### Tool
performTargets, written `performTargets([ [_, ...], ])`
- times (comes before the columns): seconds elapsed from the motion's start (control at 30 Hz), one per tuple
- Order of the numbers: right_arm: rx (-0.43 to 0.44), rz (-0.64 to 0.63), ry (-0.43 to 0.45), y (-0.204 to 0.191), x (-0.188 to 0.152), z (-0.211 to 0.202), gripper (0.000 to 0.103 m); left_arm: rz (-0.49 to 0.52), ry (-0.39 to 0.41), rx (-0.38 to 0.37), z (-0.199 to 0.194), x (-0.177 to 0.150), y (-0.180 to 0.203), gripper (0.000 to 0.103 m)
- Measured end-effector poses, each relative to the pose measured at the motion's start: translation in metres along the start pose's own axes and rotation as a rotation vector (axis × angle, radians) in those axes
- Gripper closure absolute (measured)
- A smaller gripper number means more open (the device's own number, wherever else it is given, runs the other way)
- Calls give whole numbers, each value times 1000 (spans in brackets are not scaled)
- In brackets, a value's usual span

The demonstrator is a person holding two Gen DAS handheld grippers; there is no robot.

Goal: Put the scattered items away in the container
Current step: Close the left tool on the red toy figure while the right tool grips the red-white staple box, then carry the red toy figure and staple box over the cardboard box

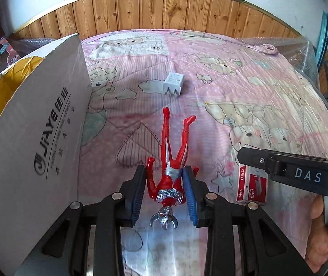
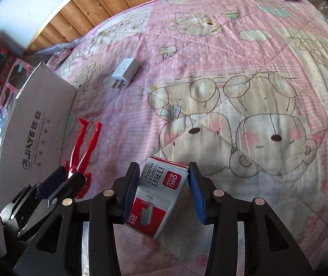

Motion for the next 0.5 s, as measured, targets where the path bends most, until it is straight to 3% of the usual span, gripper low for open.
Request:
performTargets([
  [0.5,16,-116,18,-42,-61,-40,58,-1,3,-20,-62,-33,0,69],
])
Point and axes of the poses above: each gripper's, at about its wrist camera, not at the fingertips, and z roughly the way its jaws point, y to its right, x to its top, the point moved 2 cm from there along z, roughly the way its jaws point, and after that the axes turned 5 degrees about -x, right-handed, at the moved point
